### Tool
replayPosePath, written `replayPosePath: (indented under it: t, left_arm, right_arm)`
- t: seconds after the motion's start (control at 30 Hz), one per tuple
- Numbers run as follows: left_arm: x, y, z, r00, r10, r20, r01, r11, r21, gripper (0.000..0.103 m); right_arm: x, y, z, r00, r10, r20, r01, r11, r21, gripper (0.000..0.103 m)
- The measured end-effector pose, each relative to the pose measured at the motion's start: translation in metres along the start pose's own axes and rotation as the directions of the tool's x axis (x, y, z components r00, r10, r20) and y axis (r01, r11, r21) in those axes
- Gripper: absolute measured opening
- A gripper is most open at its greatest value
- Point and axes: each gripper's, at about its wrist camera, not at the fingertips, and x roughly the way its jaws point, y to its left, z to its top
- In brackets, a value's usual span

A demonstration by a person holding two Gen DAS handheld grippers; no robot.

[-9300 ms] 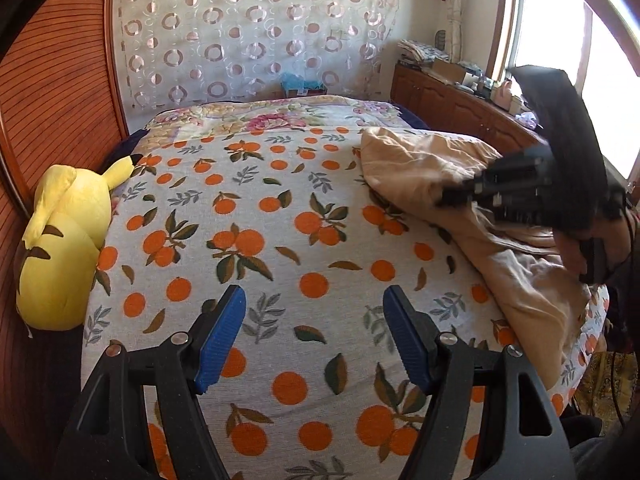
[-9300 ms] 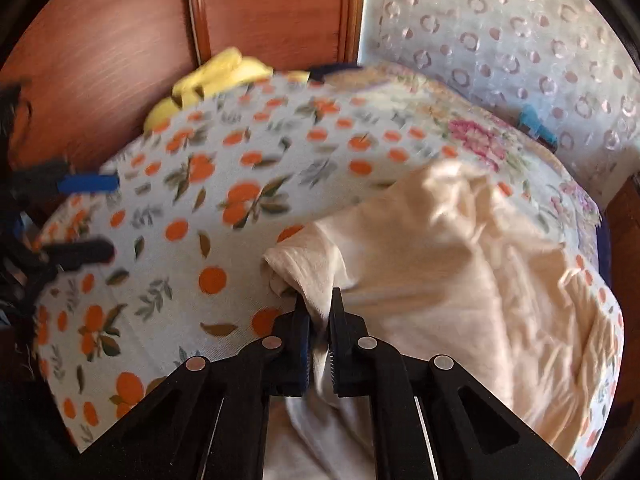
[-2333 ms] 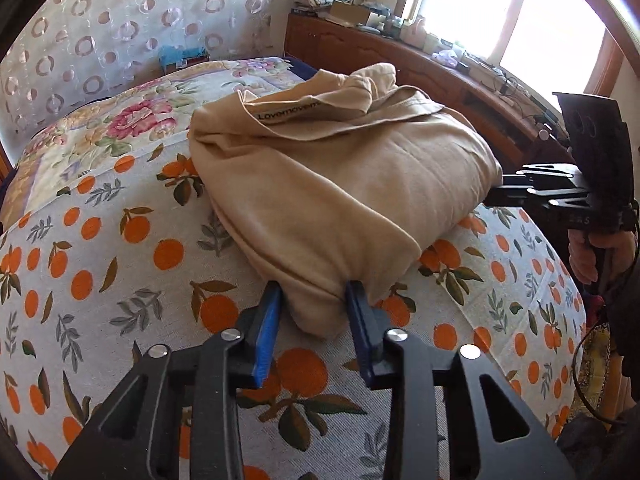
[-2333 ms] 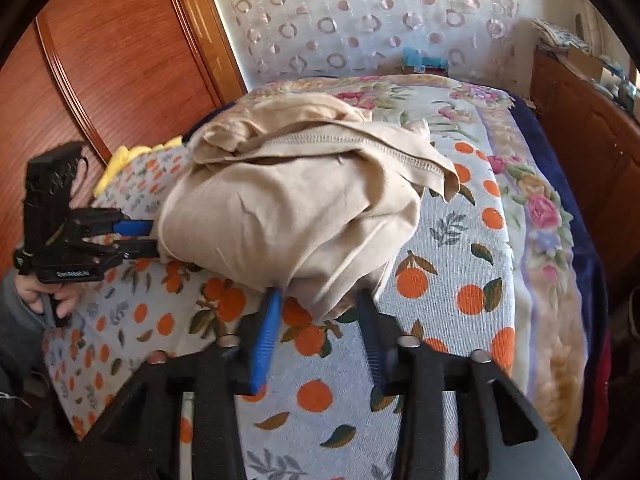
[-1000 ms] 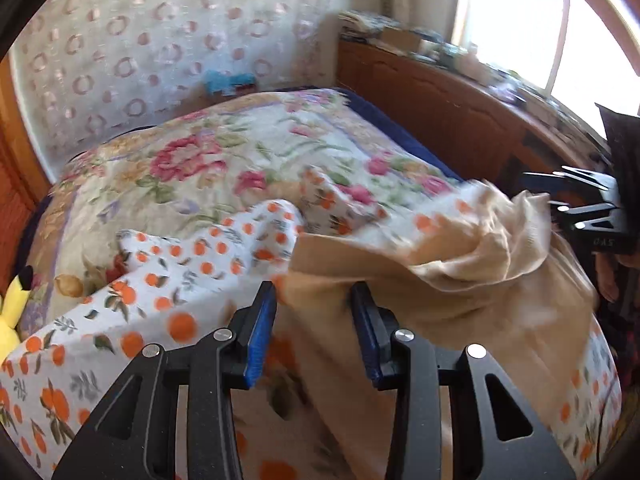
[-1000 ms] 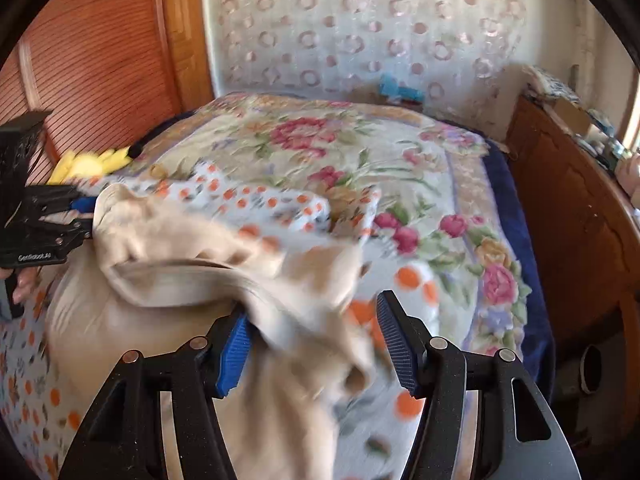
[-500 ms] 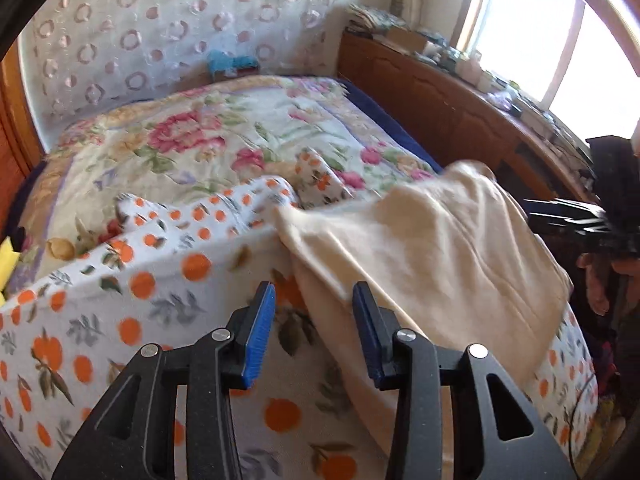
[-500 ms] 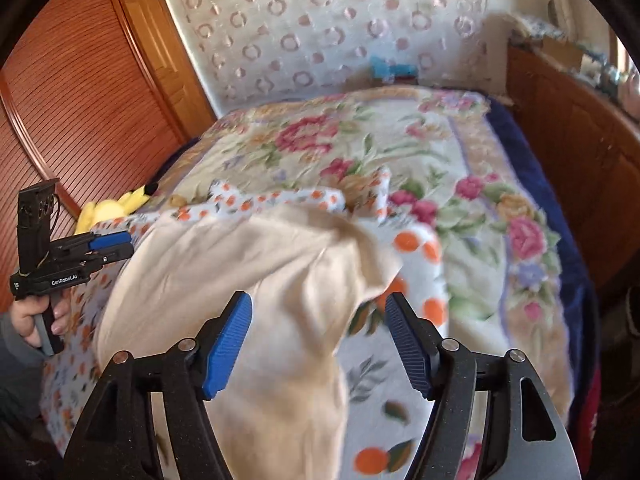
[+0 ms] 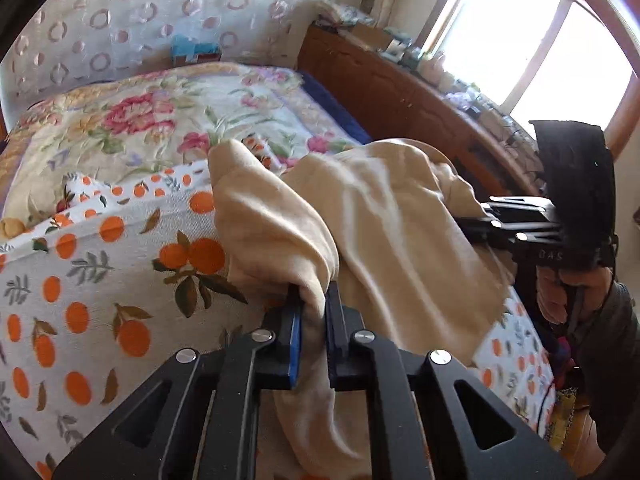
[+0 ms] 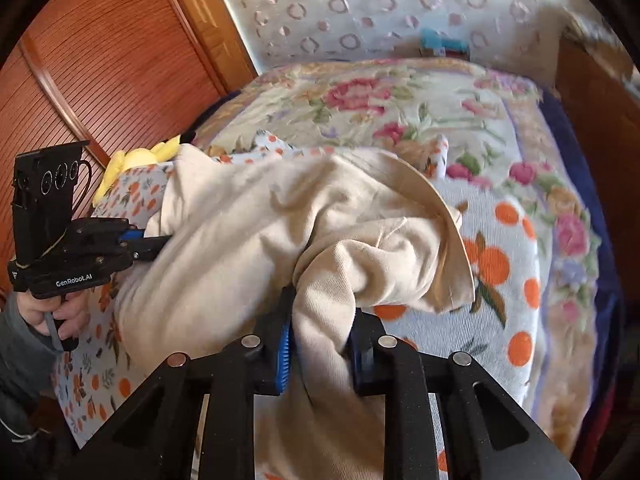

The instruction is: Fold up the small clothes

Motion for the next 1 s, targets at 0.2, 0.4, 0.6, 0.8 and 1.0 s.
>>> replayPosePath:
  t: [0.2, 0.4, 0.6, 0.8, 1.0]
  left_arm:
    - [-0.107, 0.017, -0.035, 0.988, 0.024, 0.154, -0.019, 0.999, -0.037, 0.010]
    - [-0.194, 0.079, -0.089, 0.952, 0.185, 0.244, -0.141, 0.972, -0.190, 0.010]
    - [-0.225, 0.142, -0.133, 0.917, 0.326, 0.230, -0.238, 0.909, -0.342, 0.010]
    - [-0.221, 0.183, -0.165, 0.897, 0.403, 0.180, -0.297, 0.853, -0.428, 0.010]
    - [-0.222, 0.194, -0.193, 0.891, 0.428, 0.152, -0.323, 0.833, -0.449, 0.010]
  right_arm:
    - [-0.034, 0.076, 0.047, 0.993, 0.055, 0.102, -0.034, 0.980, -0.194, 0.021]
    - [0.015, 0.181, 0.109, 0.984, 0.162, 0.072, -0.120, 0.908, -0.401, 0.021]
    - [0.123, 0.279, 0.168, 0.979, 0.202, -0.027, -0.185, 0.823, -0.538, 0.021]
    - [0.220, 0.337, 0.203, 0.983, 0.159, -0.093, -0.183, 0.771, -0.611, 0.021]
    - [0.267, 0.349, 0.203, 0.989, 0.120, -0.087, -0.148, 0.803, -0.578, 0.035]
